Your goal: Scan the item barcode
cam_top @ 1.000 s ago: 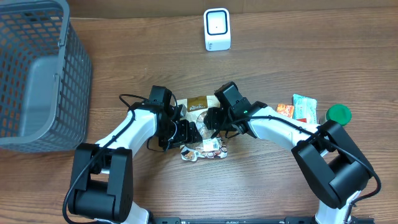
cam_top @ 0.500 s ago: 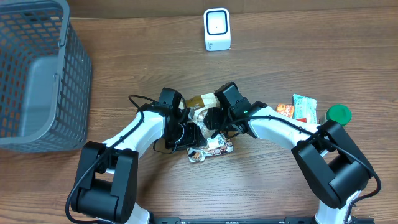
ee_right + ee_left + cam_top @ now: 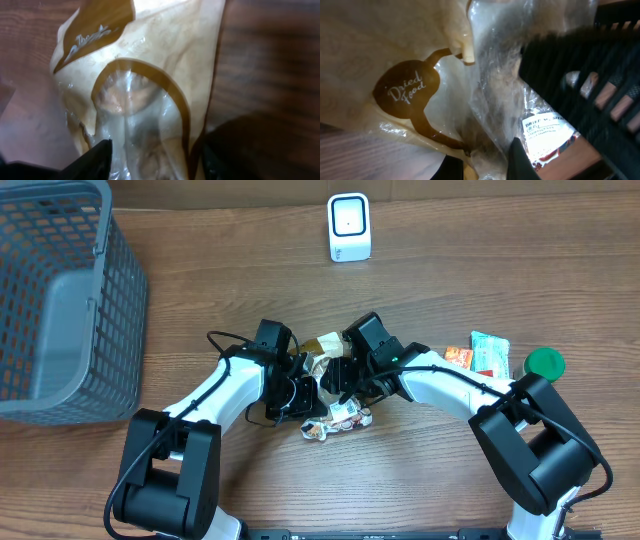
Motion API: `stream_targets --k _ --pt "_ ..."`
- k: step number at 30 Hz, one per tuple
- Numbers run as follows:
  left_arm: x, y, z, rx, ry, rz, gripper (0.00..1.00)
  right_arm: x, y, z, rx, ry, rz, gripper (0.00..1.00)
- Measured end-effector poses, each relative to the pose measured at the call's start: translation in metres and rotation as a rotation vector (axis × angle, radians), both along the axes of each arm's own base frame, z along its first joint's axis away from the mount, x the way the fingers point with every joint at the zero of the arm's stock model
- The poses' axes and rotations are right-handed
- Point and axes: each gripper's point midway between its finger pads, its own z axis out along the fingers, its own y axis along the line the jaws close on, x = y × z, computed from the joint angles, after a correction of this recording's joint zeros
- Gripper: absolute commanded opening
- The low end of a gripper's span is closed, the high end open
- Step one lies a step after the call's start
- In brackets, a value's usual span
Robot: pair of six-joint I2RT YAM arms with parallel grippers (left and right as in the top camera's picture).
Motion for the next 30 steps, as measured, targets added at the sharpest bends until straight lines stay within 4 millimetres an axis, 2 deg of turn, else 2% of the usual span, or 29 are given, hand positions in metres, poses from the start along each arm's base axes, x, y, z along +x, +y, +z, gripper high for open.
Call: stream_targets --k 3,7,12,14,18,22,25,27,30 --pt "-0.005 0.004 0.002 0.020 0.013 -0.030 0.04 -0.007 0.003 0.002 0.025 0.033 0.022 0.67" --pt "-0.007 0.012 0.009 0.058 0.029 -0.078 0.04 -0.009 -0.002 0.005 0.069 0.090 0.028 0.70" --pt "0.000 0.020 0.022 0.107 0.018 -0.145 0.04 0.003 -0.028 0.013 0.162 0.172 0.008 0.73" --pt "0.006 0.019 0.030 0.107 -0.001 -0.168 0.04 0.007 -0.043 0.016 0.192 0.211 -0.011 0.74" --pt "0.010 0.017 0.040 0.097 -0.016 -0.199 0.04 0.011 -0.060 0.017 0.218 0.246 -0.035 0.75" --pt "0.008 0.019 0.041 0.107 -0.008 -0.206 0.20 0.013 -0.066 0.019 0.231 0.251 -0.041 0.75" --pt "0.013 0.025 0.038 0.147 -0.016 -0.175 0.56 0.012 -0.065 0.018 0.224 0.247 -0.033 0.74" --pt "0.015 0.027 0.037 0.167 -0.013 -0.144 0.71 0.007 -0.063 0.015 0.202 0.255 -0.031 0.73" --pt "0.014 0.030 0.036 0.187 0.005 -0.108 0.77 -0.007 -0.058 0.008 0.145 0.295 -0.031 0.70"
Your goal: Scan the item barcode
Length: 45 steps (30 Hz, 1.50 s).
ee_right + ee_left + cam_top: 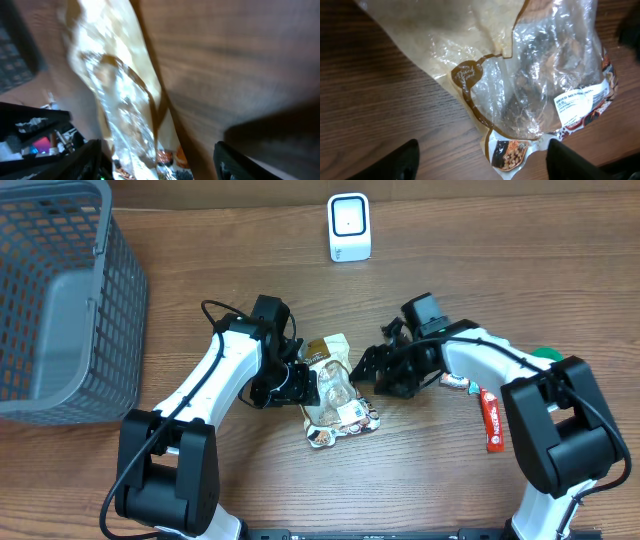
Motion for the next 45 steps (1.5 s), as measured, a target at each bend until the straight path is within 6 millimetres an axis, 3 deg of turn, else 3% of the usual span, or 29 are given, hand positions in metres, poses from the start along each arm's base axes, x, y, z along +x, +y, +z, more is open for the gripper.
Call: stream_targets --k 6,13,18,22,25,29,32,35,41,45 --pt "-0.011 0.005 -0.007 0.024 0.039 0.024 0.78 -0.026 0.025 -0.004 -0.041 0.045 0.030 0.70" --pt "-0.028 0.009 -0.024 0.035 0.080 0.026 0.79 -0.041 0.058 -0.004 -0.048 0.040 0.033 0.70" --pt "-0.032 0.010 -0.036 0.034 0.074 0.034 0.75 -0.041 0.058 -0.005 -0.066 0.057 -0.004 0.70" --pt "-0.031 0.009 -0.046 0.024 0.046 0.049 0.60 -0.040 0.058 -0.005 -0.069 0.059 -0.010 0.70" --pt "-0.029 0.007 -0.047 0.010 0.024 0.053 0.57 -0.040 0.058 -0.005 -0.069 0.057 -0.010 0.70" --pt "-0.028 0.006 -0.046 0.003 0.021 0.057 0.59 -0.040 0.058 -0.005 -0.069 0.058 -0.009 0.70" --pt "-0.028 0.005 -0.046 -0.008 0.023 0.061 0.72 -0.040 0.058 -0.005 -0.069 0.058 -0.009 0.70" --pt "-0.027 0.001 -0.044 -0.024 0.025 0.070 0.76 -0.039 0.057 -0.006 -0.070 0.057 -0.012 0.70" --pt "-0.023 0.001 -0.042 -0.028 0.020 0.074 0.76 -0.038 0.057 -0.006 -0.071 0.055 -0.015 0.70" --pt "-0.017 0.006 -0.042 -0.029 0.005 0.102 0.68 -0.038 0.057 -0.006 -0.071 0.054 -0.014 0.70"
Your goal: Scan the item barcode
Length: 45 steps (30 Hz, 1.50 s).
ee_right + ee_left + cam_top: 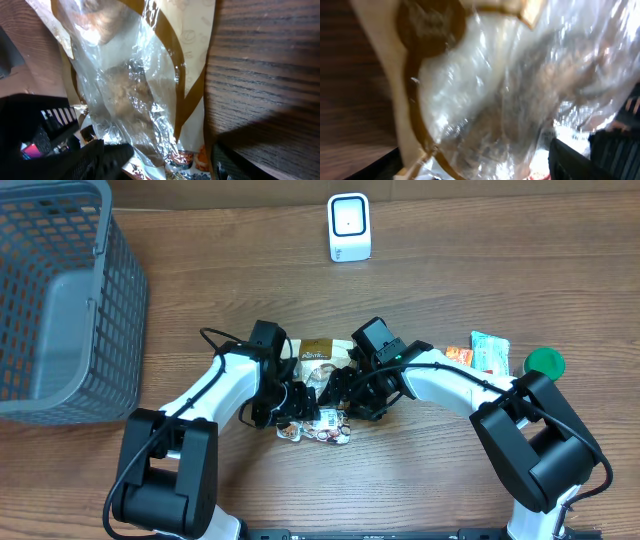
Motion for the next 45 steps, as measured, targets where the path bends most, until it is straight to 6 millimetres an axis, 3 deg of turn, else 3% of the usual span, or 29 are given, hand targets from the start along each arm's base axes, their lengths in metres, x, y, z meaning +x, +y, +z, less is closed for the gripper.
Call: stream_targets --k 2,7,20,24,27,28,33,39,45 --pt "0.005 0.003 0.000 0.000 -0.008 0.019 0.62 0.000 0.000 0.000 0.000 0.000 0.000 0.70" --pt "0.008 0.006 -0.001 -0.003 -0.011 0.045 0.64 0.000 0.000 0.000 0.000 0.000 0.000 0.70" --pt "0.015 0.004 -0.001 -0.040 -0.028 0.068 0.45 0.000 0.000 0.000 -0.002 -0.001 0.002 0.70" --pt "0.017 0.000 -0.004 -0.064 -0.044 0.068 0.31 0.000 0.000 0.000 -0.003 -0.002 0.002 0.70" --pt "0.017 -0.003 -0.003 -0.080 -0.044 0.068 0.08 0.000 0.000 0.000 -0.002 -0.002 0.002 0.70" --pt "0.017 -0.003 -0.003 -0.083 -0.045 0.069 0.04 0.000 -0.001 0.000 -0.003 -0.001 0.002 0.70" --pt "0.017 -0.007 0.000 -0.111 -0.046 0.063 0.04 -0.001 -0.001 0.000 -0.002 -0.008 0.012 0.70" --pt "0.003 -0.008 0.005 -0.119 0.007 0.015 0.04 0.002 -0.005 0.001 0.018 -0.014 0.030 0.71" --pt "0.008 -0.012 0.027 -0.150 -0.002 -0.076 0.04 0.024 -0.024 0.010 0.102 -0.035 0.030 0.74"
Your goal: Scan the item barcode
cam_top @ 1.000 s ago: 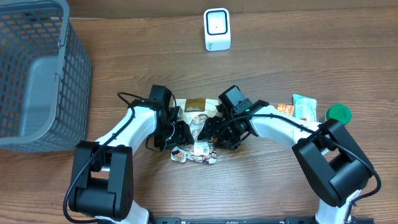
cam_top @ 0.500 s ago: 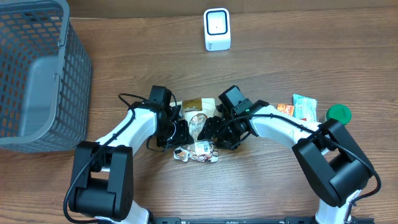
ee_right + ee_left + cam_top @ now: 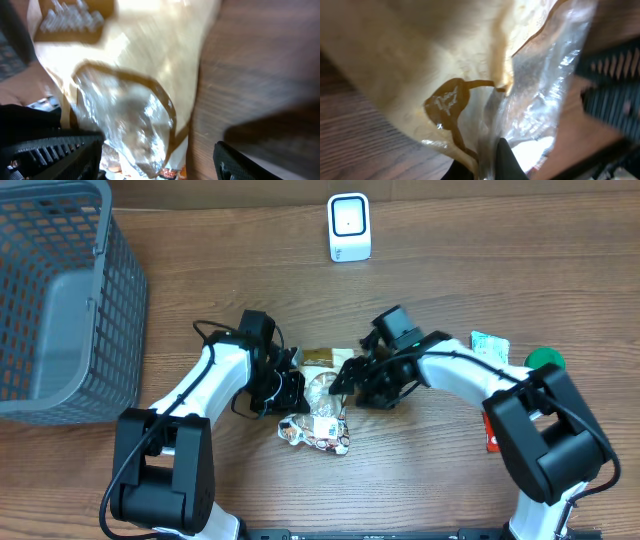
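Note:
The item is a dried food bag (image 3: 322, 412), tan paper with a clear window and a white label, lying on the table between both arms. My left gripper (image 3: 289, 388) is at its left edge. In the left wrist view the left gripper (image 3: 487, 161) is shut, pinching the bag's (image 3: 470, 75) film between close-set fingers. My right gripper (image 3: 352, 378) stands at the bag's right side. Its fingers (image 3: 75, 155) are wide apart and open, with the bag (image 3: 130, 90) ahead of them. The white scanner (image 3: 349, 227) stands at the far edge.
A grey mesh basket (image 3: 60, 300) fills the far left. To the right lie snack packets (image 3: 488, 350), a green lid (image 3: 545, 361) and a red packet (image 3: 491, 432), behind the right arm.
My left gripper was open around the bag and is now shut on its film. The right gripper has shifted slightly right and farther back and stays open. The bag lies in nearly the same place.
Both grippers first crowded the bag at mid table, the left seemingly pinching it. Then both stood open and apart with the bag flat between them. Then both were open at the bag again. Now the left is shut on it.

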Motion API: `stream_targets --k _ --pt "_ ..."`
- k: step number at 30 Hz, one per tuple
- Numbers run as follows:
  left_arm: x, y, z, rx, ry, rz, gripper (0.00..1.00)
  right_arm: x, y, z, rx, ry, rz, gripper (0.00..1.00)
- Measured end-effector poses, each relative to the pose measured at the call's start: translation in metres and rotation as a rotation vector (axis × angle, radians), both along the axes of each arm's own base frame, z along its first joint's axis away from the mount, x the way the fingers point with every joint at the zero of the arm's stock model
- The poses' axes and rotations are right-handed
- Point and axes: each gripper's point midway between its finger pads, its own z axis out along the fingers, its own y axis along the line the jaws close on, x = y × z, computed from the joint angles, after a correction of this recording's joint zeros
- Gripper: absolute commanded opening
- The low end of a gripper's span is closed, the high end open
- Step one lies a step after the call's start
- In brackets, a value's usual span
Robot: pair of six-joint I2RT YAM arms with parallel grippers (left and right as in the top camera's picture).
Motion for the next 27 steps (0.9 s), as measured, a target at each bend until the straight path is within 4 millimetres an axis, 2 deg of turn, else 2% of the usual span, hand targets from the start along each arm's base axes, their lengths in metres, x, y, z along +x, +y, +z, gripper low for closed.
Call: stream_targets --k 5,11,19,23,27 --pt "0.005 -0.013 0.024 -0.090 -0.030 -0.087 0.04 0.011 -0.012 0.007 0.056 -0.005 -0.009 0.75" --pt "0.010 -0.025 0.041 -0.180 -0.070 -0.140 0.04 0.013 -0.003 0.023 0.179 -0.035 0.041 0.76" --pt "0.007 -0.035 0.049 -0.257 -0.076 -0.167 0.04 0.016 0.016 0.056 0.388 -0.102 0.126 0.66" --pt "0.007 -0.036 0.050 -0.269 -0.080 -0.173 0.04 0.015 0.019 0.061 0.420 -0.118 0.144 0.67" --pt "0.007 -0.037 0.050 -0.275 -0.086 -0.183 0.04 0.020 0.017 0.055 0.386 -0.143 0.134 0.72"
